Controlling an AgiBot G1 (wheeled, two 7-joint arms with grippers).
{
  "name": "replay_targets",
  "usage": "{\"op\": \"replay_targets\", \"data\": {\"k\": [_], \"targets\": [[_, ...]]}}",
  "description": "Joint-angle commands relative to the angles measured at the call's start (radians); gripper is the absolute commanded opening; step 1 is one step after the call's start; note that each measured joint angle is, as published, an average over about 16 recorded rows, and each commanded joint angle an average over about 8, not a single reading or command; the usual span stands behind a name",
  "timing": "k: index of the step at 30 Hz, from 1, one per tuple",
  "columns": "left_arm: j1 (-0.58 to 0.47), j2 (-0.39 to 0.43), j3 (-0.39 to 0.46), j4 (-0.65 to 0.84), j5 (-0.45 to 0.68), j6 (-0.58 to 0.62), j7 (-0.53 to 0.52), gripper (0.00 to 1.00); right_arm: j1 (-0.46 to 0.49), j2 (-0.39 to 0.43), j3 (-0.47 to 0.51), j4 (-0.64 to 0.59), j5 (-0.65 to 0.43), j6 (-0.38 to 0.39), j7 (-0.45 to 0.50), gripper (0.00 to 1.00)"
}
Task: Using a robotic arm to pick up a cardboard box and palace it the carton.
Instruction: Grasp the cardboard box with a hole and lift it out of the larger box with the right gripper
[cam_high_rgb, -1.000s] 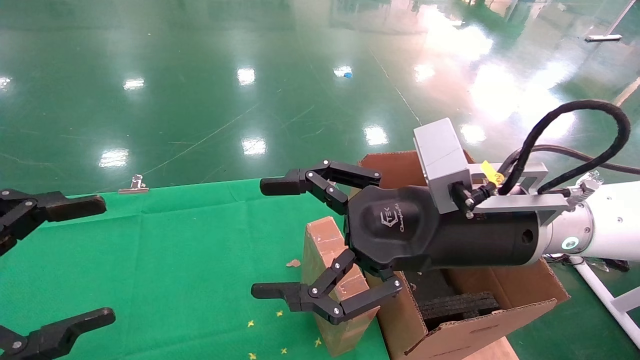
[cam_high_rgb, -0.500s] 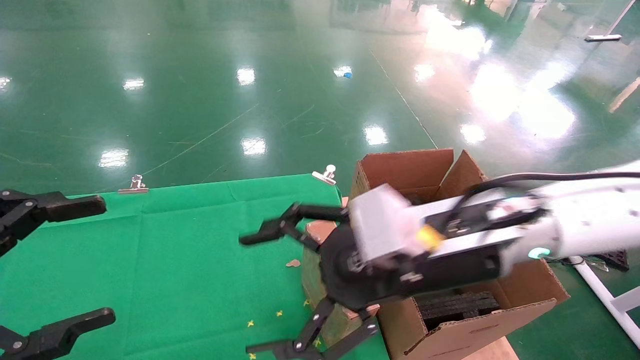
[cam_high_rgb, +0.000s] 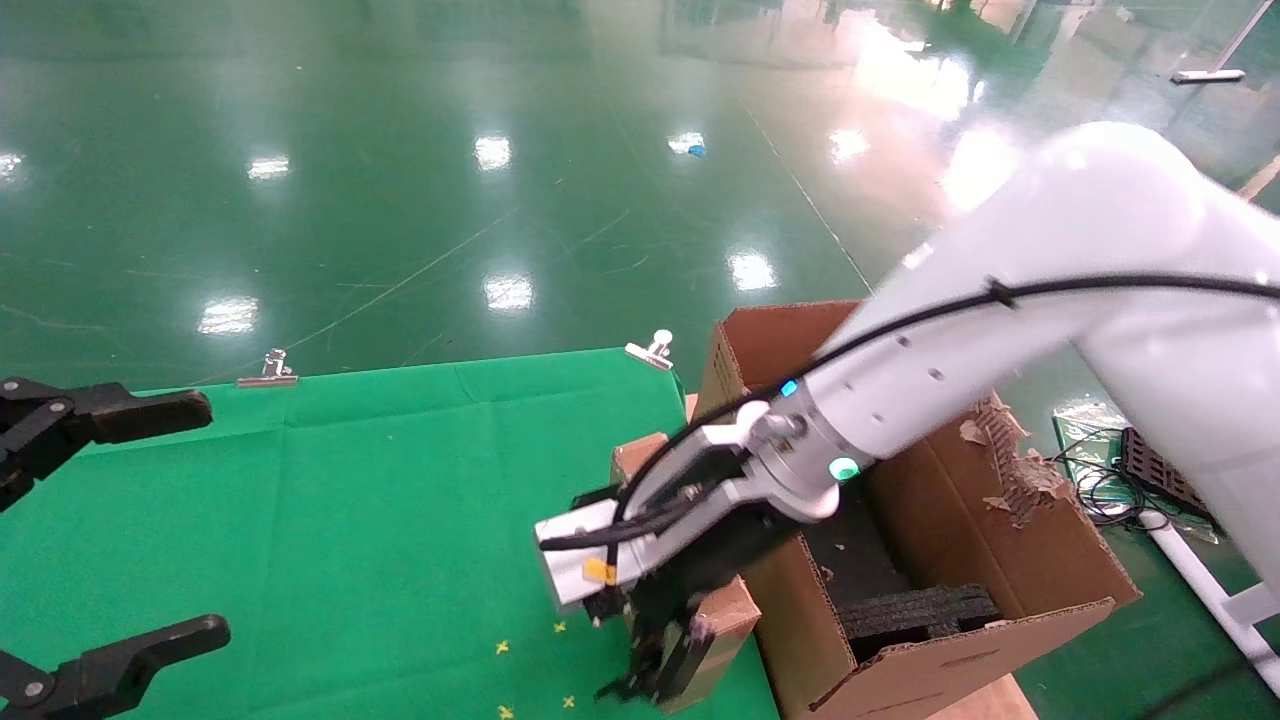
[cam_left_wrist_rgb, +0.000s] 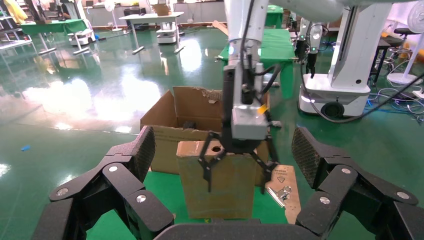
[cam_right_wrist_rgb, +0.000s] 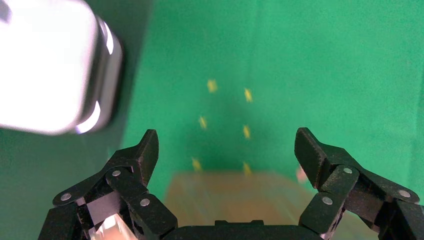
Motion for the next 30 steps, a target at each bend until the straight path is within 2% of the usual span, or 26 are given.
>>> {"op": "replay_targets", "data": {"k": [1,8,14,21,30], "targets": [[0.000,0.000,0.000,0.000,0.000,0.000,0.000,1.00,0.063,-0.027,-0.068,-0.001,-0.048,-0.002,0.041,1.00],[0.000,0.000,0.001,0.000,0.000,0.000,0.000,1.00,0.280,-0.020,-0.234,-0.002,-0.005,-0.005,0.113,1.00],[0.000,0.000,0.001,0.000,-0.001,0.000,0.001,1.00,0.403,-0.028,-0.400,0.002,-0.004,0.002,0.132,1.00],[0.000,-0.001,0.002,0.000,-0.001,-0.001,0.001,1.00,0.450,-0.033,-0.525,0.004,0.030,0.022,0.133,1.00],[0.000,-0.001,0.002,0.000,-0.002,-0.001,0.001,1.00,0.464,-0.052,-0.593,0.005,0.034,0.052,0.151,1.00]]}}
